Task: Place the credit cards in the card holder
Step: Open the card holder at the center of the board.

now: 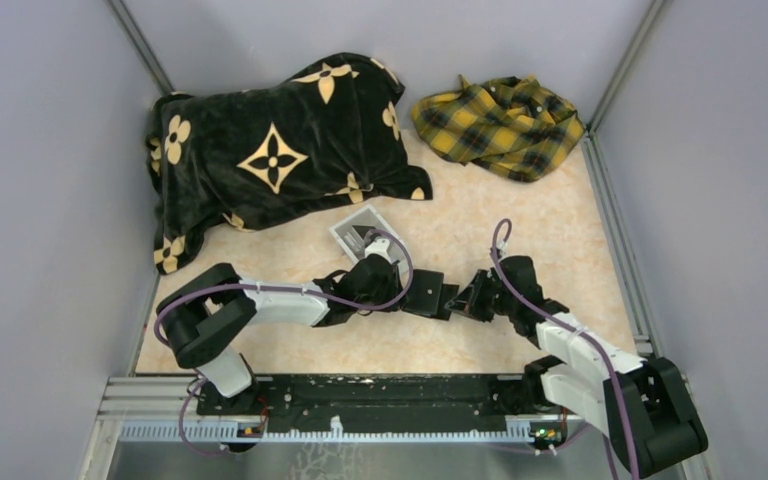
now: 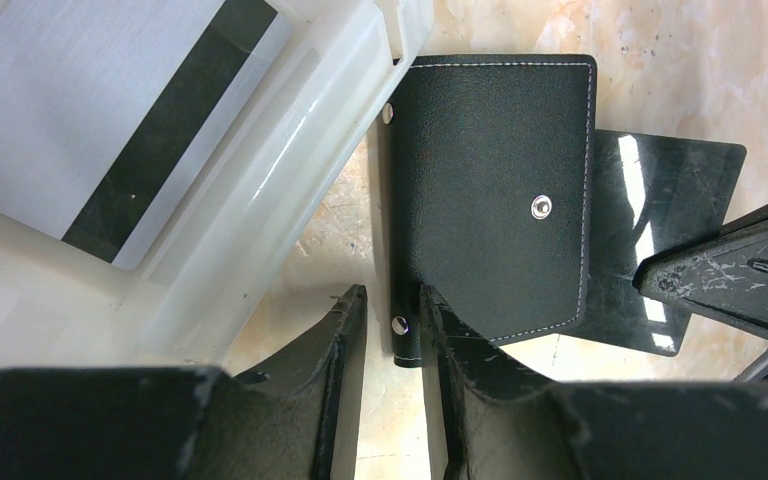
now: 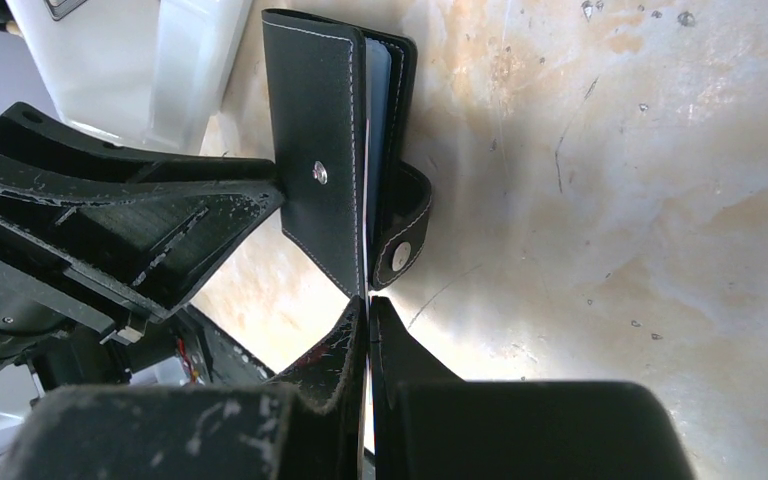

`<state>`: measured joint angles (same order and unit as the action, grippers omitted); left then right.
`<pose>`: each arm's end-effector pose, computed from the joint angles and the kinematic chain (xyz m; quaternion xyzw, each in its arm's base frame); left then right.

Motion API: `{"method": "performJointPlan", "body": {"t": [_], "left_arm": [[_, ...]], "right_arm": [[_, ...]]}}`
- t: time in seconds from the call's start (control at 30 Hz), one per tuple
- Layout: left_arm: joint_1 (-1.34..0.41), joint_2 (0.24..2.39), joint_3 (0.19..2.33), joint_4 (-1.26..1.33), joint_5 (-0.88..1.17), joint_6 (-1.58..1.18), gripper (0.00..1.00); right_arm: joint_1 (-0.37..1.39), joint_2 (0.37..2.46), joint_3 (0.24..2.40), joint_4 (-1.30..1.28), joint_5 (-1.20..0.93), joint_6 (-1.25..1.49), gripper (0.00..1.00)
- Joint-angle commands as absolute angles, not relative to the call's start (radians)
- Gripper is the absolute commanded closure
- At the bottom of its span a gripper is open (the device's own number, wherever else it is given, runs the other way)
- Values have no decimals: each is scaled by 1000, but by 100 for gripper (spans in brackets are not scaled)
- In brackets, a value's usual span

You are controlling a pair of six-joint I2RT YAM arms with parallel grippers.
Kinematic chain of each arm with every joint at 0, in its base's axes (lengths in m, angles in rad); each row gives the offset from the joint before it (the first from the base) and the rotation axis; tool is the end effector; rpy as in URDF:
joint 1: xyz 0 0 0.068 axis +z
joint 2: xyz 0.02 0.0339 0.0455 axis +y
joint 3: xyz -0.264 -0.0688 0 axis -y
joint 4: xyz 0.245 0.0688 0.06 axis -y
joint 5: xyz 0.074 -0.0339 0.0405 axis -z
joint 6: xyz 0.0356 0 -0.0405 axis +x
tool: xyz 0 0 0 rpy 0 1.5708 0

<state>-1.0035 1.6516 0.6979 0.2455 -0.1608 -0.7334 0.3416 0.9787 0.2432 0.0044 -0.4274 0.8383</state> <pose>0.1740 -0.2625 0.1406 0.0886 0.9018 -0.2709 0.3249 0.1588 0.0721 0.1416 0.1356 0.8863 0.3825 0.2233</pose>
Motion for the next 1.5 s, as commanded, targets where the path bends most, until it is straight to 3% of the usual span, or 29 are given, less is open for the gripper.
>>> {"method": "performJointPlan", "body": {"t": [0.0, 1.47], "left_arm": [[-1015, 1700, 674, 134, -153, -733, 67], [-1025, 1712, 677, 135, -150, -741, 68]], "right_arm": [[333, 966, 279, 28, -428, 828, 100], [334, 921, 288, 53, -465, 854, 100]]}}
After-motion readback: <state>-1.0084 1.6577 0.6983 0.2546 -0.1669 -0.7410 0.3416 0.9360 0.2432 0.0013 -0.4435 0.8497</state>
